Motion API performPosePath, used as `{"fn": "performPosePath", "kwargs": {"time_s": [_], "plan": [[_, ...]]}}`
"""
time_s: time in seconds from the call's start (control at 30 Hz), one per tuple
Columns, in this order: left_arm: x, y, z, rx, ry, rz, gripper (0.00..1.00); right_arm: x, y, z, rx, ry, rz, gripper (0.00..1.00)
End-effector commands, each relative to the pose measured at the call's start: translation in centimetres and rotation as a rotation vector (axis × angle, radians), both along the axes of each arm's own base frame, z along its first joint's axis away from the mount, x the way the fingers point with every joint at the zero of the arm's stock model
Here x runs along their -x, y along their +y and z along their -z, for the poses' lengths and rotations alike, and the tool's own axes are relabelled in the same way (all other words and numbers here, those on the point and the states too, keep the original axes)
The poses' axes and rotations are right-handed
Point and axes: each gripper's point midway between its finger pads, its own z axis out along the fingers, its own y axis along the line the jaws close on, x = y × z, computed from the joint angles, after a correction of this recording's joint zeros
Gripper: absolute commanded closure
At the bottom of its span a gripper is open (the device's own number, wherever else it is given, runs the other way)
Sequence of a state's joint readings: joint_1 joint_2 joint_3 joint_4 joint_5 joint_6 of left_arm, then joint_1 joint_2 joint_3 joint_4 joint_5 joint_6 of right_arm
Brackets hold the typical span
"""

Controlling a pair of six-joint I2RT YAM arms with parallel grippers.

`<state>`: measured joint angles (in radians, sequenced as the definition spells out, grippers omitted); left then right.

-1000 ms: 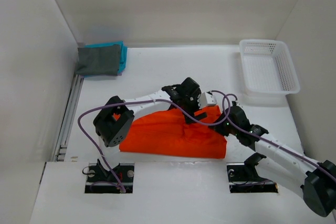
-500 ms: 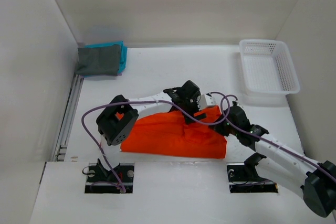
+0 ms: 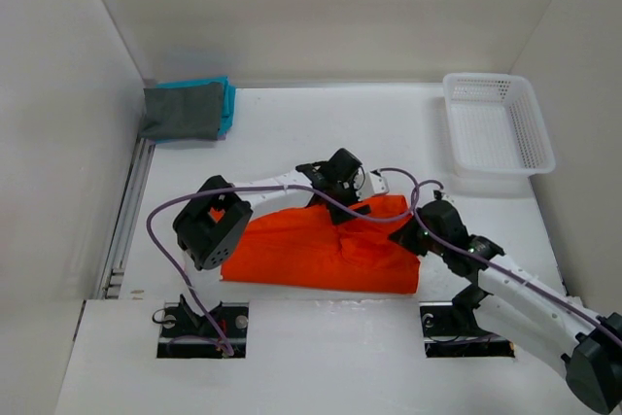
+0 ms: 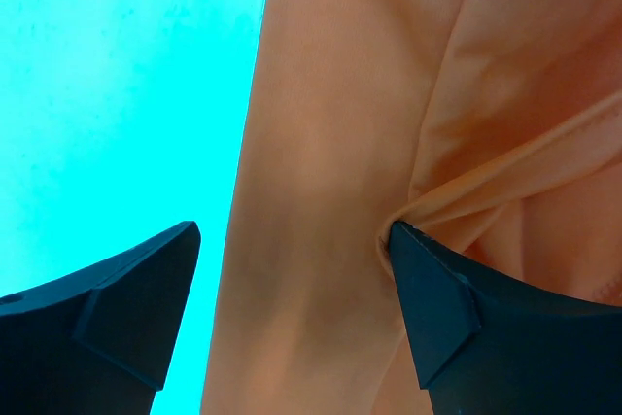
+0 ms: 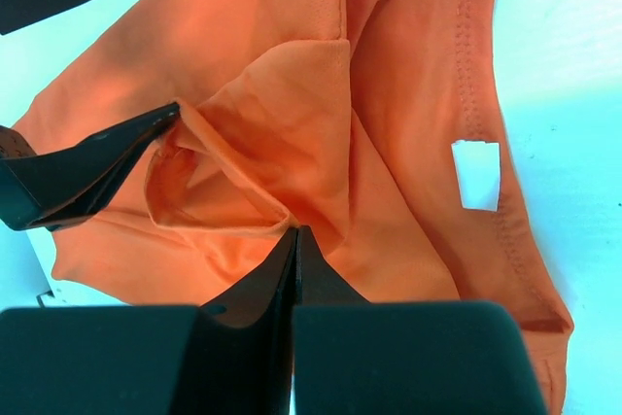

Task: Fold and stack the t-shirts
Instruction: Fold the other side of the tshirt into a rectangle

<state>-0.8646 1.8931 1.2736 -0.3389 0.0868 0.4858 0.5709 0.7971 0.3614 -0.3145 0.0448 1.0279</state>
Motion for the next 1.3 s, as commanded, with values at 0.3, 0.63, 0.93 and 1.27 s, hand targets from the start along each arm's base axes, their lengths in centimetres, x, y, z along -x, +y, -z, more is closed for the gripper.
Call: {"fn": "performPosePath", "kwargs": {"time_s": [0.3,0.63,0.93,1.27], "plan": [[-0.6,5.8,-4.3,-0.1,-0.101,0.0,0.17,0.6,0.0,-0.3,0.004,-0.003,-0.01,1.0],[1.6,2.3,-7.3,0.057,0.015,-0.002,0.1,0.6,0.1,-0.3,-0.001,-0.004,-0.007,1.0],[4.0,-1.2,-5.0,0.157,0.229,-0.042,0.19,0.8,0.0,-0.1,0.0,0.0,-0.001,1.0],[5.6,-1.3,-1.8,0.087,0.288,-0.026,0.46,0.8,0.0,-0.2,-0.004,-0.005,0.001,1.0]]}}
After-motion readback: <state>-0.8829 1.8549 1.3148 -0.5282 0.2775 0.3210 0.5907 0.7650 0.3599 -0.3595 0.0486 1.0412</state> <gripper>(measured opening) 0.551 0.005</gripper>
